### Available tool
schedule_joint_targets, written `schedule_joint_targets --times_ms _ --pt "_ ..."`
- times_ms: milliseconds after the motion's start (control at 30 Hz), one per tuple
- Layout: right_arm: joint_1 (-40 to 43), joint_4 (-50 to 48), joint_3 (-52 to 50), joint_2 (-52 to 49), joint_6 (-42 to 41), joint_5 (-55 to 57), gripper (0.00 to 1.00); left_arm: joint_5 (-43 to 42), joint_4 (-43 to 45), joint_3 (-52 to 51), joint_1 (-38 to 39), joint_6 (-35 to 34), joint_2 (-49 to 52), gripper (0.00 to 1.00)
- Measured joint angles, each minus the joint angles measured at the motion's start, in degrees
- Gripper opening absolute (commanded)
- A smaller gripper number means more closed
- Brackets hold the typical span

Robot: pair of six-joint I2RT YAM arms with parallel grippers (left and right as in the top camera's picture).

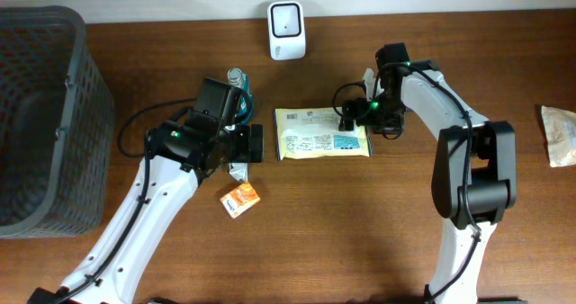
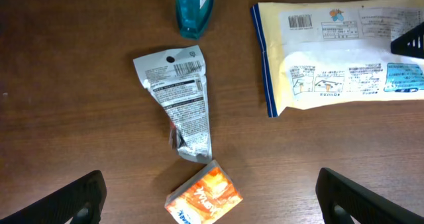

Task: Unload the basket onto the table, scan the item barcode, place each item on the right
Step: 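Lower the right gripper back to the yellow bag's right edge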

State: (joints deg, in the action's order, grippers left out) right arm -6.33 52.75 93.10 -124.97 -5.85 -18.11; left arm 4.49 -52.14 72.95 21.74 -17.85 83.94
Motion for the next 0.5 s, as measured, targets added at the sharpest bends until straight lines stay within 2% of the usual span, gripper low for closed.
schedule_joint_targets --times_ms 300,367,500 --pt "0.0 0.0 0.0 0.0 -0.1 0.0 0.99 0.0 0.0 0.0 0.0 0.0 0.0 0.99" --pt "0.0 0.0 0.0 0.0 0.0 -0.1 0.92 0.0 0.0 0.0 0.0 0.0 0.0 0.99" --pt "0.0 0.1 -0.1 0.0 -0.1 -0.6 0.67 0.0 0.0 0.0 0.0 0.0 0.0 0.99"
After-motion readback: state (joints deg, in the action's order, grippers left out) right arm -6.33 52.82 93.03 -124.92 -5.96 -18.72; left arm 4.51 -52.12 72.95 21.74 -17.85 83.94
